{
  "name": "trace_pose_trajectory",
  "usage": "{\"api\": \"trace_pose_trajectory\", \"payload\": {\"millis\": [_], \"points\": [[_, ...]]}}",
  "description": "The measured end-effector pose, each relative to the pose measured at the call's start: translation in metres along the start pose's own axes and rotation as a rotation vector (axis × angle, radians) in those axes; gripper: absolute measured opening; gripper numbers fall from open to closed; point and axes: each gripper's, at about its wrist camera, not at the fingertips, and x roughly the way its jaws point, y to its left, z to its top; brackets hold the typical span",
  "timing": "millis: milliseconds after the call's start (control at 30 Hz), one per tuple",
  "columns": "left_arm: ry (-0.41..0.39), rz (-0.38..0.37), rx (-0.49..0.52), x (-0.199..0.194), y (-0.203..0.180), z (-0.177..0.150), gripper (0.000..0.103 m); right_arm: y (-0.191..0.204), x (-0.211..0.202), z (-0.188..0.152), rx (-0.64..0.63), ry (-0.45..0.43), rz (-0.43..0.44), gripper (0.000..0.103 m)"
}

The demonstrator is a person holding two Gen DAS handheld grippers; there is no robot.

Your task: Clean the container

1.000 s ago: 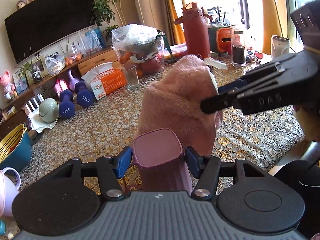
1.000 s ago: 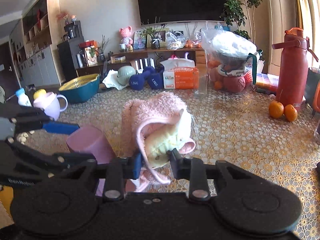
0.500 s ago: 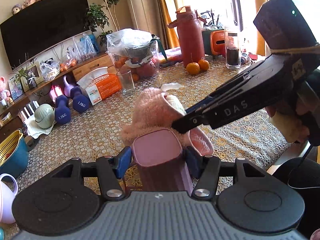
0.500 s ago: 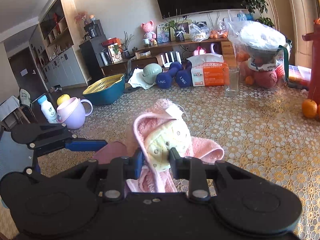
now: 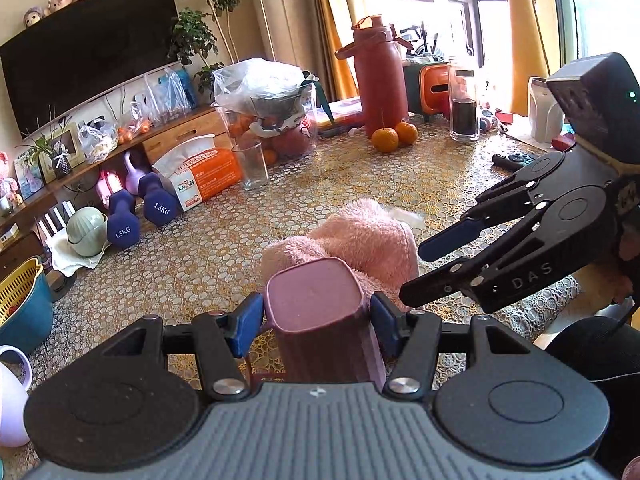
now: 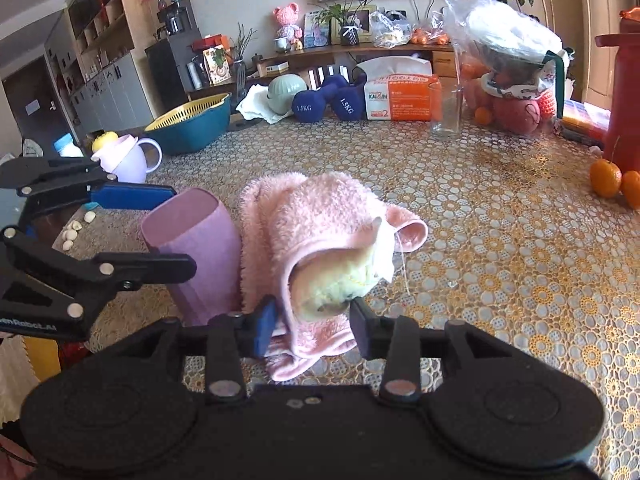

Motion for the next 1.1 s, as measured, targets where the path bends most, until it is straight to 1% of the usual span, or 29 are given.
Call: {"api": "trace_pose_trajectory", "payload": {"millis": [67, 167, 300, 367, 467, 567, 633, 667, 700, 733, 767, 800, 867, 900, 933, 1000, 1100], "points": [[0.001, 0.000, -0.001, 0.000, 0.000, 0.000, 0.058, 0.004, -0.008, 0.000, -0.007, -0.025, -0.006, 0.053], [0.001, 0.002, -0.002, 0.000, 0.000, 0.000, 0.058, 0.010, -0.010, 0.000, -0.011, -0.032, -0.008, 0.057], [0.002, 0.001, -0.006, 0.000, 0.001, 0.000, 0.058, 0.017, 0.001, -0.002, -0.005, -0.008, -0.030, 0.058], [0.002, 0.001, -0.006, 0.000, 0.001, 0.001, 0.058, 0.021, 0.004, -0.002, -0.008, -0.030, -0.041, 0.059], [0.003, 0.002, -0.011, 0.000, 0.003, 0.000, 0.058, 0.023, 0.012, 0.002, -0.011, -0.029, -0.047, 0.059], [0.002, -0.007, -0.010, 0.001, 0.004, 0.001, 0.058, 0.020, 0.016, 0.002, -0.013, -0.038, -0.037, 0.059], [0.001, -0.011, -0.008, 0.001, 0.004, 0.000, 0.058, 0.015, 0.016, 0.001, -0.005, -0.033, -0.004, 0.059], [0.000, -0.013, -0.008, 0.001, 0.004, 0.001, 0.058, 0.013, 0.017, 0.000, 0.002, -0.032, 0.013, 0.057], [-0.001, -0.014, -0.008, 0.001, 0.004, 0.000, 0.058, 0.011, 0.017, 0.000, 0.003, -0.032, 0.026, 0.048], [-0.001, -0.013, -0.009, 0.001, 0.004, 0.000, 0.058, 0.010, 0.018, -0.001, 0.007, -0.027, 0.036, 0.034], [-0.001, -0.012, -0.008, 0.001, 0.004, 0.000, 0.058, 0.008, 0.021, -0.001, 0.017, -0.011, 0.050, 0.005], [-0.002, -0.011, -0.007, 0.001, 0.003, 0.000, 0.058, 0.007, 0.024, -0.002, 0.036, 0.014, 0.062, 0.007], [-0.003, -0.010, -0.006, 0.000, 0.003, 0.000, 0.058, 0.007, 0.023, -0.003, 0.041, 0.001, 0.061, 0.006], [-0.003, -0.009, -0.003, 0.000, 0.003, 0.000, 0.058, 0.008, 0.021, -0.003, 0.037, -0.009, 0.046, 0.006], [-0.003, -0.008, -0.001, 0.000, 0.002, 0.000, 0.058, 0.008, 0.016, 0.000, 0.042, -0.030, 0.035, 0.006], [-0.004, -0.007, -0.001, 0.000, 0.002, 0.000, 0.058, 0.006, 0.000, 0.011, 0.066, -0.089, 0.057, 0.006], [-0.004, -0.001, -0.001, 0.000, 0.000, 0.001, 0.058, 0.011, -0.024, 0.033, 0.040, -0.161, 0.084, 0.006]]}}
